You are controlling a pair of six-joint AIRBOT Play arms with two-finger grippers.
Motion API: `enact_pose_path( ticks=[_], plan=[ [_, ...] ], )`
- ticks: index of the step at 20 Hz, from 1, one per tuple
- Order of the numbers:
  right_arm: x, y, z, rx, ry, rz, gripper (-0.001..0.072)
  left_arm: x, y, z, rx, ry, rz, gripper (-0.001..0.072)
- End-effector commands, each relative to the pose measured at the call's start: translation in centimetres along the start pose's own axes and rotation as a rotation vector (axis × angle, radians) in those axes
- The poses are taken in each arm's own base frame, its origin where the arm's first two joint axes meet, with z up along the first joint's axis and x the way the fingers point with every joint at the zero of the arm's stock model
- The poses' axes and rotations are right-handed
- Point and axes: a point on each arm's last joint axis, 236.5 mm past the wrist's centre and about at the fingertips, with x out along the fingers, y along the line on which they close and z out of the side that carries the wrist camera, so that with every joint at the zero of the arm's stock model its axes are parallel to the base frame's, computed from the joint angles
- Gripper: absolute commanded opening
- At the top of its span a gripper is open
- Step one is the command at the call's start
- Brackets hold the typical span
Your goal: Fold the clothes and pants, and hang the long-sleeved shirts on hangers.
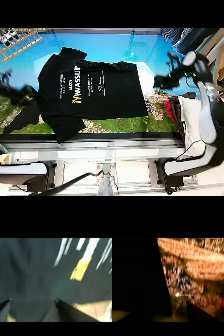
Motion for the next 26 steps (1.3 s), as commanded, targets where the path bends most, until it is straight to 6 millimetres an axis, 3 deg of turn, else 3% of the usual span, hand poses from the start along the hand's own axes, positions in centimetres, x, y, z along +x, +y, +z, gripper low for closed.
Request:
enact_pose_path(
  ticks=[1, 3, 6, 14, 19, 20, 21, 22, 23, 25, 26],
  plan=[
    [0.9, 0.2, -9.9, 0.095, 0.188, 0.242, 0.0441, 3.7, 2.2, -8.0, -0.072, -0.007, 0.041, 0.0707],
    [2.3, 0.7, -11.4, 0.163, 0.189, 0.356, 0.0438, 4.6, 2.2, -9.9, -0.054, -0.045, 0.035, 0.0707],
    [4.8, 1.1, -11.3, 0.206, 0.141, 0.396, 0.0387, 5.4, 1.7, -10.8, -0.065, -0.040, 0.004, 0.0707],
    [8.2, -0.7, -10.6, 0.259, 0.134, 0.363, 0.0382, 7.1, 1.9, -10.6, -0.098, -0.007, -0.020, 0.0702],
    [10.2, -1.2, -9.6, 0.259, 0.107, 0.340, 0.0382, 9.0, 1.2, -9.3, -0.117, -0.029, -0.042, 0.0689],
    [10.8, -0.8, -9.5, 0.249, 0.110, 0.339, 0.0382, 9.5, 0.9, -9.2, -0.117, -0.030, -0.047, 0.0659],
    [11.4, -0.5, -9.1, 0.248, 0.100, 0.338, 0.0372, 9.8, 0.8, -9.0, -0.115, -0.032, -0.045, 0.0440],
    [11.7, 0.0, -8.7, 0.251, 0.087, 0.342, 0.0294, 10.0, 0.6, -9.1, -0.113, -0.027, -0.049, 0.0080],
    [11.7, 0.7, -8.4, 0.253, 0.082, 0.363, 0.0240, 9.9, 0.5, -9.1, -0.107, -0.025, -0.052, 0.0005],
    [10.9, 2.0, -8.6, 0.227, 0.098, 0.415, 0.0030, 9.2, -0.1, -9.5, -0.073, -0.012, -0.076, 0.0006],
    [10.1, 2.4, -8.7, 0.212, 0.104, 0.425, 0.0020, 8.1, -1.0, -9.4, -0.056, -0.017, -0.120, 0.0006]
  ],
)
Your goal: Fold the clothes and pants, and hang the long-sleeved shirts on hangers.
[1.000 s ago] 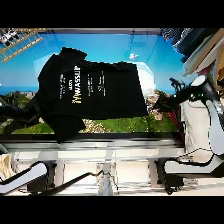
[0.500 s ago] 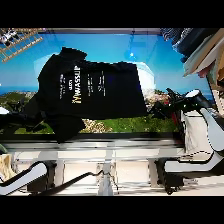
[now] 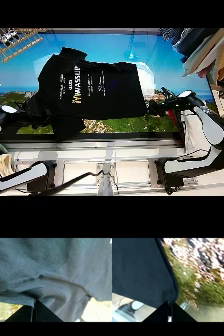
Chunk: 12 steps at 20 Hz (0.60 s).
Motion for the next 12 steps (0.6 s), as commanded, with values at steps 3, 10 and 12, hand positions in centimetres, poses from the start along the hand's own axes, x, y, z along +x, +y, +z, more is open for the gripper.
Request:
enact_pose_path(
  ticks=[3, 10, 12],
  plan=[
    [-4.5, 6.0, -0.5, -0.154, -0.028, 0.070, 0.0018, -7.8, -8.3, 1.8, 0.093, -0.093, -0.339, 0.0005],
    [-31.5, 27.5, -8.6, -0.886, -0.756, -0.083, 0.0017, -47.1, -28.7, -3.0, 0.547, -0.827, -1.299, 0.0005],
    [-39.4, 32.3, -14.1, -1.027, -1.071, -0.177, 0.0017, -57.1, -31.1, -10.4, 0.709, -0.994, -1.554, 0.0004]
  ],
)
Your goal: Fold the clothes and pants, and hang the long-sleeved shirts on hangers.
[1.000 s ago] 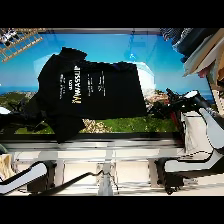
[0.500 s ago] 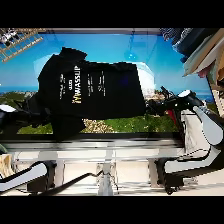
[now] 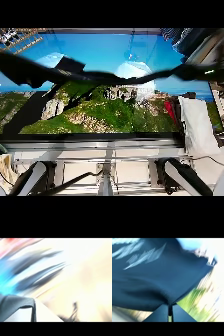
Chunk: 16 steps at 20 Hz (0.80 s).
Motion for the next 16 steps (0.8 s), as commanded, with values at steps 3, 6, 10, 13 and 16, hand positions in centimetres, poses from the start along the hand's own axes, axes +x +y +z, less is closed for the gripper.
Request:
enact_pose_path(
  ticks=[3, 6, 10, 13, 16],
  plan=[
    [-22.6, 13.9, 10.5, -0.441, -0.693, -0.282, 0.0017, -6.4, -32.3, 2.1, 0.368, -0.256, -0.749, 0.0004],
    [-28.0, 17.6, 12.9, -0.511, -0.905, -0.293, 0.0017, -5.7, -37.4, -0.8, 0.520, -0.189, -0.785, 0.0005],
    [-25.5, 14.6, 15.1, -0.499, -0.865, -0.310, 0.0018, -3.1, -32.8, 2.5, 0.570, -0.161, -0.608, 0.0005],
    [-19.2, 9.5, 16.2, -0.418, -0.701, -0.264, 0.0018, 0.4, -18.8, 7.1, 0.519, -0.080, -0.170, 0.0005],
    [-7.6, 3.2, 13.8, -0.265, -0.387, -0.112, 0.0018, 2.0, -5.5, 7.3, 0.396, 0.099, 0.113, 0.0006]
  ],
)
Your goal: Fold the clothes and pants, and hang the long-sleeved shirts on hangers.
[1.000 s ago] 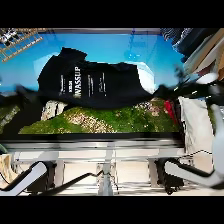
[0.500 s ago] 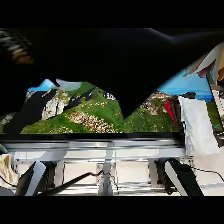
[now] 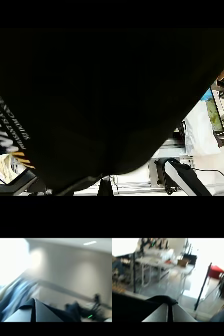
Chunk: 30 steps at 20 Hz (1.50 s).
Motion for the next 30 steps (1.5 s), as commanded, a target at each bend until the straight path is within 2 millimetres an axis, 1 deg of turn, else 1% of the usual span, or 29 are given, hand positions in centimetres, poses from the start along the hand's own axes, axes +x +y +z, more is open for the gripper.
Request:
enact_pose_path(
  ticks=[1, 2, 3, 4, 6, 8, 9, 10, 11, 12, 13, 15, 16, 18, 20, 22, 24, 27, 28, 29, 30],
  plan=[
    [8.8, -1.0, -11.7, 0.170, 0.319, 0.161, 0.0018, -1.6, 14.6, -8.2, -0.144, 0.286, 0.326, 0.0006],
    [11.8, -0.6, -16.2, 0.223, 0.413, 0.204, 0.0018, -1.7, 17.9, -11.3, -0.189, 0.363, 0.373, 0.0006],
    [14.7, -0.4, -20.9, 0.258, 0.500, 0.217, 0.0018, -2.1, 21.5, -15.2, -0.223, 0.459, 0.425, 0.0006],
    [17.3, -0.4, -25.1, 0.273, 0.567, 0.209, 0.0018, -2.8, 25.1, -19.5, -0.284, 0.547, 0.484, 0.0006],
    [22.1, -1.0, -32.9, 0.293, 0.657, 0.165, 0.0018, -4.4, 32.2, -26.7, -0.408, 0.623, 0.597, 0.0006],
    [26.0, -2.3, -39.2, 0.365, 0.690, 0.105, 0.0018, -5.6, 39.0, -31.8, -0.508, 0.590, 0.696, 0.0006],
    [27.6, -3.1, -42.1, 0.402, 0.695, 0.067, 0.0018, -6.2, 42.3, -34.2, -0.548, 0.569, 0.743, 0.0006],
    [28.9, -3.8, -44.4, 0.420, 0.695, 0.039, 0.0018, -6.9, 45.0, -36.4, -0.586, 0.546, 0.784, 0.0006],
    [29.8, -4.2, -46.5, 0.440, 0.697, 0.018, 0.0018, -7.2, 46.6, -38.2, -0.627, 0.529, 0.800, 0.0005],
    [30.4, -4.5, -48.3, 0.466, 0.701, -0.002, 0.0018, -7.4, 47.7, -39.6, -0.669, 0.511, 0.807, 0.0005],
    [30.8, -4.6, -49.7, 0.474, 0.711, -0.011, 0.0019, -7.5, 48.3, -40.6, -0.702, 0.497, 0.807, 0.0005],
    [30.9, -4.6, -51.4, 0.482, 0.733, -0.014, 0.0019, -8.1, 49.0, -41.7, -0.725, 0.501, 0.820, 0.0004],
    [30.8, -4.5, -51.6, 0.482, 0.740, -0.012, 0.0019, -8.3, 49.1, -41.8, -0.734, 0.503, 0.827, 0.0004],
    [30.6, -4.3, -51.8, 0.482, 0.753, -0.005, 0.0019, -8.7, 49.3, -41.5, -0.753, 0.487, 0.838, 0.0004],
    [29.8, -3.8, -52.4, 0.477, 0.801, 0.016, 0.0019, -9.1, 49.0, -41.4, -0.769, 0.492, 0.831, 0.0004],
    [28.7, -3.3, -53.3, 0.460, 0.862, 0.038, 0.0019, -9.4, 48.3, -41.6, -0.792, 0.517, 0.808, 0.0005],
    [27.7, -2.7, -54.0, 0.452, 0.916, 0.061, 0.0020, -9.9, 47.8, -42.1, -0.802, 0.554, 0.804, 0.0005],
    [26.8, -1.9, -54.5, 0.457, 0.963, 0.087, 0.0021, -11.8, 47.6, -43.6, -0.800, 0.647, 0.859, 0.0009],
    [26.5, -1.7, -54.6, 0.461, 0.976, 0.095, 0.0102, -12.3, 47.4, -44.1, -0.791, 0.683, 0.866, 0.0106],
    [26.0, -1.2, -54.8, 0.466, 1.004, 0.111, 0.0359, -12.7, 46.8, -44.5, -0.796, 0.715, 0.860, 0.0392],
    [25.1, -0.9, -55.1, 0.480, 1.044, 0.127, 0.0525, -13.1, 46.2, -44.8, -0.809, 0.745, 0.850, 0.0618]
  ],
)
